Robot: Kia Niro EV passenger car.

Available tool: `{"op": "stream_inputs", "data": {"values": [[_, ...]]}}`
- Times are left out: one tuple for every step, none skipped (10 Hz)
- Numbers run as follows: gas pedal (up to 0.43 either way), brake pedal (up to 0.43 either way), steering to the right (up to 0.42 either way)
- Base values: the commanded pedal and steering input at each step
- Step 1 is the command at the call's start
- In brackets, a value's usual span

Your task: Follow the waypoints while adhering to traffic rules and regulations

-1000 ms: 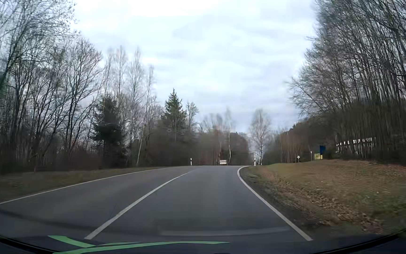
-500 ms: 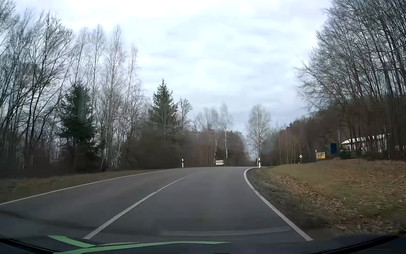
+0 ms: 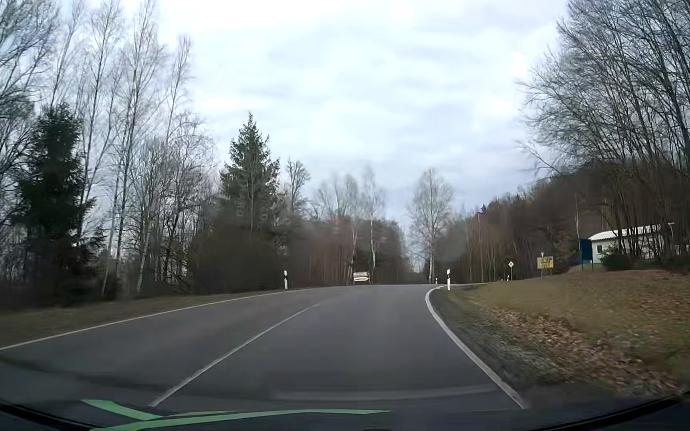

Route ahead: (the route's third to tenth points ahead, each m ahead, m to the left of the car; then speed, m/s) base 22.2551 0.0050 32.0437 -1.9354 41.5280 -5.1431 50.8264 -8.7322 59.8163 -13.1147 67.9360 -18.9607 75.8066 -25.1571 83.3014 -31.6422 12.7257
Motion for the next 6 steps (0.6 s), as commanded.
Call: {"op": "stream_inputs", "data": {"values": [[0.209, 0.0, 0.027], [0.209, 0.0, 0.027], [0.209, 0.0, 0.027], [0.209, 0.0, 0.028], [0.209, 0.0, 0.031], [0.209, 0.0, 0.036]]}}
